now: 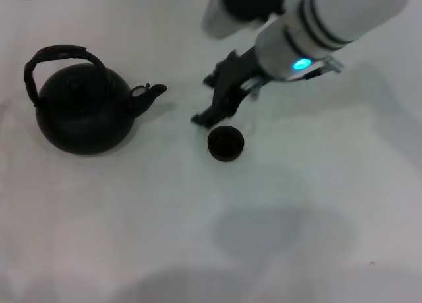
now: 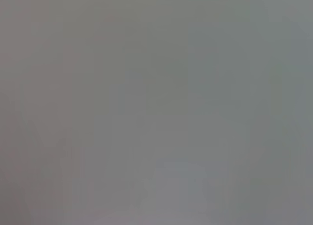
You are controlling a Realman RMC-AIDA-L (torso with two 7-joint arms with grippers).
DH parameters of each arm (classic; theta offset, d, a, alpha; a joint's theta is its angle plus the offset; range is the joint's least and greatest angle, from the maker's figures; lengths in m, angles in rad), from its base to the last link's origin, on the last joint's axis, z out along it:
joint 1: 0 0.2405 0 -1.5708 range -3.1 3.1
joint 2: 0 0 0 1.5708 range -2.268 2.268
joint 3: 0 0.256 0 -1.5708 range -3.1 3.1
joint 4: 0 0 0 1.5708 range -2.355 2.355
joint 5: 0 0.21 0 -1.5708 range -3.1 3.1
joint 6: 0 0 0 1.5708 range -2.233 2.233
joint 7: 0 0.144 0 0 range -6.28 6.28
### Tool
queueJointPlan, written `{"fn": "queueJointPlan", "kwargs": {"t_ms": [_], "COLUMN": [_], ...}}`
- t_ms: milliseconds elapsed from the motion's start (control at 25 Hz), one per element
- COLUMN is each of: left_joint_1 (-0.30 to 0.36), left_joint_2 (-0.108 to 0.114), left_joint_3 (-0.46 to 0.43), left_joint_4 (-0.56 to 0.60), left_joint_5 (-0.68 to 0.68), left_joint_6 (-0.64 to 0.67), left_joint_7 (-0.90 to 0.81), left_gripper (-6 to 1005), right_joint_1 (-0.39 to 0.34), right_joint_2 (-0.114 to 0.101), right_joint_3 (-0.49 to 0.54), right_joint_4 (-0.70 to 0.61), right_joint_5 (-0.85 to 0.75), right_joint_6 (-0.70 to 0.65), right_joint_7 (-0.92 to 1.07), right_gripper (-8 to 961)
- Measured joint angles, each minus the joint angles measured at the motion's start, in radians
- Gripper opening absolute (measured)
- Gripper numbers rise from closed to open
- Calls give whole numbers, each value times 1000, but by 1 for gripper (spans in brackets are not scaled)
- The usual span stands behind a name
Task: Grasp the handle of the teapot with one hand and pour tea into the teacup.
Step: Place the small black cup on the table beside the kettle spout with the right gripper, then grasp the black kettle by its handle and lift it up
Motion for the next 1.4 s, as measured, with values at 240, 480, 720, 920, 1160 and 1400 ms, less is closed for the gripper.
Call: {"fn": "queueJointPlan", "kwargs": {"t_ms": [240, 480, 720, 920, 1160, 1400], "left_joint_1": [7, 9, 19, 32, 75, 171], "left_joint_2": [-4, -3, -5, -3, -3, 0], "left_joint_3": [0, 2, 2, 9, 11, 12], "left_joint_4": [5, 1, 5, 6, 14, 3], "left_joint_5": [-71, -73, -73, -67, -34, 120], "left_joint_6": [6, 4, 4, 5, 32, 111], "left_joint_7": [0, 2, 4, 2, -17, -145], "left_gripper": [875, 875, 876, 876, 876, 876], "right_joint_1": [-152, -247, -324, -355, -315, -328], "right_joint_2": [0, -5, -3, 8, 9, 2], "right_joint_3": [307, 619, 852, 898, 963, 1062], "right_joint_4": [35, 223, 434, 595, 850, 873], "right_joint_5": [232, 642, 979, 1249, 1590, 1599], "right_joint_6": [-17, 17, 19, -46, -46, -52], "right_joint_7": [-200, -451, -728, -1374, -2028, -2038], "right_gripper": [851, 849, 848, 846, 845, 844]}}
